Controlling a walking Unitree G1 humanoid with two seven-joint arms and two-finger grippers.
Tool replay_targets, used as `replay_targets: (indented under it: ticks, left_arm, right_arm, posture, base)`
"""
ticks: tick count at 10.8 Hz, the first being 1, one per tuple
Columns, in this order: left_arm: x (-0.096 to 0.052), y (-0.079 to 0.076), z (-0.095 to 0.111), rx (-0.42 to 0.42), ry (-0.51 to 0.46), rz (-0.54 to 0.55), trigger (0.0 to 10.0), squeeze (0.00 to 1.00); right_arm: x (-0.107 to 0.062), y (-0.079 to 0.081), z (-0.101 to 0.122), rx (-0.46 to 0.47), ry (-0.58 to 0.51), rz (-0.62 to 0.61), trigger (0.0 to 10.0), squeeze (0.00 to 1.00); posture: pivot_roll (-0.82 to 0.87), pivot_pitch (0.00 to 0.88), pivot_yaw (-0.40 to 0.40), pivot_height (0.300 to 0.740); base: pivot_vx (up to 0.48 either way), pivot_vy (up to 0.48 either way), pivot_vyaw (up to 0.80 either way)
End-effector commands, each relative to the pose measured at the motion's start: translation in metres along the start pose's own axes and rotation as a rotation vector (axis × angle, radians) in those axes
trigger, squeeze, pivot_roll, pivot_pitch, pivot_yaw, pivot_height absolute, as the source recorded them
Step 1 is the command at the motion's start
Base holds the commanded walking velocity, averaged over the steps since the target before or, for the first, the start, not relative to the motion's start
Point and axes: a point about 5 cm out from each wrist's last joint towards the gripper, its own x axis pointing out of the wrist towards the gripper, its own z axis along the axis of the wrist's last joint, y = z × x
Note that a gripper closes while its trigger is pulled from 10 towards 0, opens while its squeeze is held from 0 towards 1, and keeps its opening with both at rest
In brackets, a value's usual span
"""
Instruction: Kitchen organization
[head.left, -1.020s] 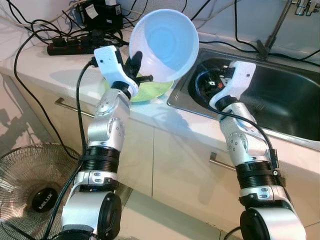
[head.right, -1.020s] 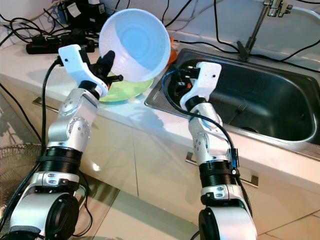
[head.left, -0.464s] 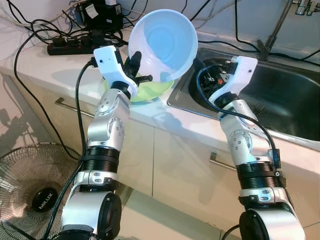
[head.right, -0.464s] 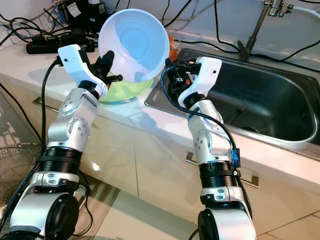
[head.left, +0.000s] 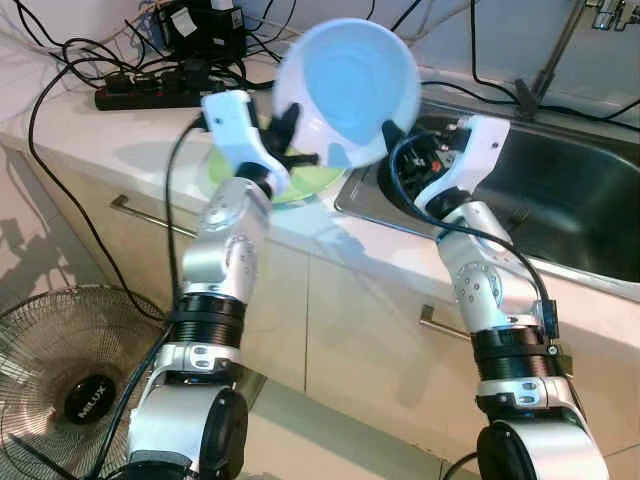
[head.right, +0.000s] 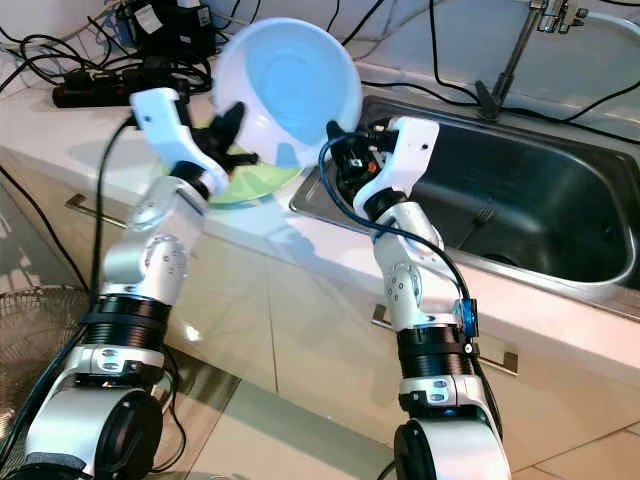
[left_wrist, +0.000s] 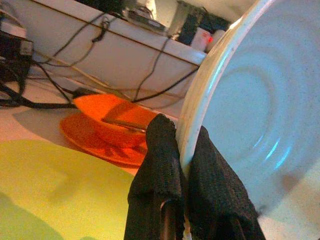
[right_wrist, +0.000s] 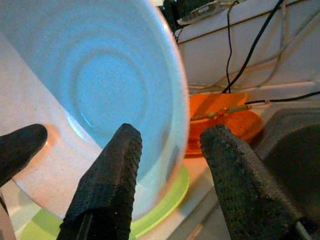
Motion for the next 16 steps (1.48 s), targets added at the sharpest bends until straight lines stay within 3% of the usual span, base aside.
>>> replay_targets:
  ticks: [1,4,5,6,12,16]
  left_arm:
    - [0.0000,-0.0061,0.0086,0.000,-0.034,-0.043,10.0,0.00]
    - [-0.0008,-0.0072,0.0085,-0.007,-0.029,-0.060,10.0,0.00]
    - [-0.0008,-0.0066,0.0083,-0.004,-0.026,-0.058,10.0,0.00]
    - [-0.0009,-0.0065,0.0082,-0.008,-0.024,-0.058,10.0,0.00]
    - [-0.0023,-0.0098,0.0048,-0.015,-0.005,-0.093,10.0,0.00]
    - [-0.0036,-0.0132,0.0021,0.055,0.007,-0.131,10.0,0.00]
  right_arm:
    - [-0.0008,0.0013,0.0000,0.003,0.007,0.014,10.0,0.00]
    - [-0.0001,0.0019,-0.0012,0.004,0.008,0.012,10.0,0.00]
    - [0.0001,0.0005,-0.0015,-0.004,0.012,0.000,3.6,0.00]
    - [-0.0003,-0.0008,-0.0016,-0.006,0.013,-0.007,0.0,0.00]
    - [-0.0012,-0.0015,-0.0016,-0.003,0.010,-0.008,0.0,0.00]
    - [-0.0007,-0.0013,-0.0019,-0.004,0.013,-0.006,0.0,0.00]
  posture:
    - [0.09,0.049,0.012,0.740]
    - [0.09,0.044,0.009,0.740]
    - [0.09,0.045,0.009,0.740]
    - [0.09,0.046,0.009,0.740]
    - [0.09,0.054,0.008,0.740]
    - [0.09,0.054,0.007,0.740]
  base:
    - [0.000,0.000,0.00]
    - [0.000,0.000,0.00]
    - [0.000,0.000,0.00]
    - [0.000,0.000,0.00]
    - [0.000,0.000,0.00]
    - [0.000,0.000,0.00]
